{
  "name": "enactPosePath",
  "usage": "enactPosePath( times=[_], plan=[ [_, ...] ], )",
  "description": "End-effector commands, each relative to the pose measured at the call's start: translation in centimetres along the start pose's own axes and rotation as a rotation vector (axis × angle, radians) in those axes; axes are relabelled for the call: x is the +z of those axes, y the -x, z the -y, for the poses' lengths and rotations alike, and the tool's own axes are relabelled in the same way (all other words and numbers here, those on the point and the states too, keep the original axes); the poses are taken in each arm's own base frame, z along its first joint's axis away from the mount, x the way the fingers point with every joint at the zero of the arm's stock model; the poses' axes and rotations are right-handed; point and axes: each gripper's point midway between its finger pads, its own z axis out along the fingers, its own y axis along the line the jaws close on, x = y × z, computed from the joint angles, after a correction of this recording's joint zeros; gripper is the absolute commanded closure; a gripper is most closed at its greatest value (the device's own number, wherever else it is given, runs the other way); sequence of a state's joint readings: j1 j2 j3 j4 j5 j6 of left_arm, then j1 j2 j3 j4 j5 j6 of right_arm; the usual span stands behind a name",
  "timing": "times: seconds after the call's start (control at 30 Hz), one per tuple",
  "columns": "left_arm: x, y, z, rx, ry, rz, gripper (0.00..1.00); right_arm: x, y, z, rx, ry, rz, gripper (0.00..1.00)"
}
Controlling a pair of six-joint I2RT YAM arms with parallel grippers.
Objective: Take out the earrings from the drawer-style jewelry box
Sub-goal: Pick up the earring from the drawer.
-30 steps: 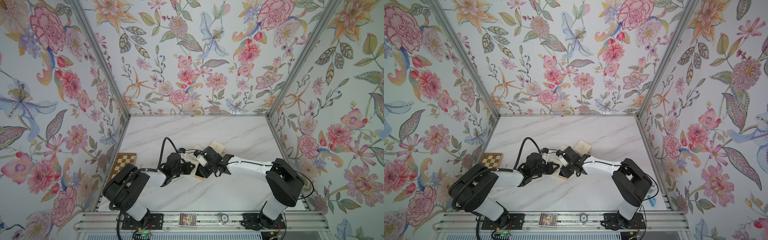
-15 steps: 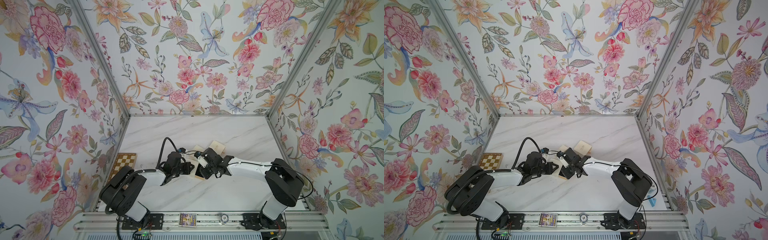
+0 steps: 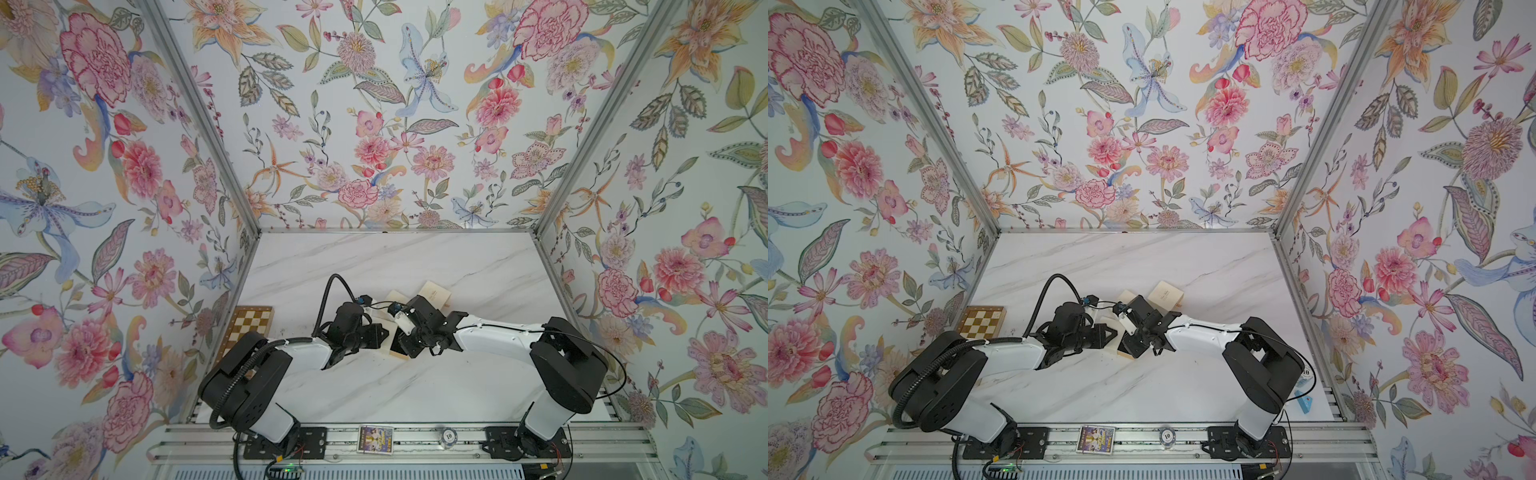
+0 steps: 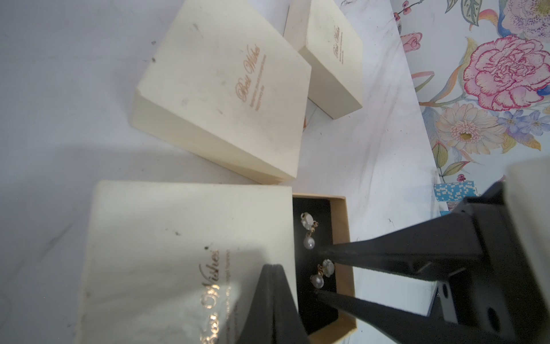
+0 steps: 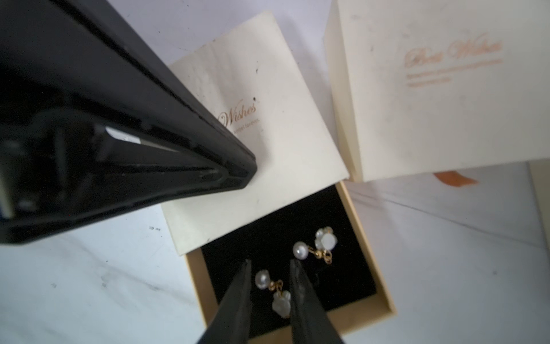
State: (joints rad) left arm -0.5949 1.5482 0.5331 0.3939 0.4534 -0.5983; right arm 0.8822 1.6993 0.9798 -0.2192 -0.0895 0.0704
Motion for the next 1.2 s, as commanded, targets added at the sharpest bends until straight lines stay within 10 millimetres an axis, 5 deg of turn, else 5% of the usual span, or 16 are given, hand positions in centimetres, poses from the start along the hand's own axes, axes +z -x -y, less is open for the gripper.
enactPosePath(
  times=[0.0, 1.17],
  plan=[
    [-0.31, -5.59, -5.24, -0.073, 0.192, -0.175, 1.0, 0.64, -1.1, -0.1, -0.013, 0.006, -0.033, 0.75],
    [-0.1, -5.87, -5.25, -0.088, 0.179, -0.174, 1.0, 1.0, -1.07, -0.33, -0.006, 0.016, -0.038, 0.84]
  ],
)
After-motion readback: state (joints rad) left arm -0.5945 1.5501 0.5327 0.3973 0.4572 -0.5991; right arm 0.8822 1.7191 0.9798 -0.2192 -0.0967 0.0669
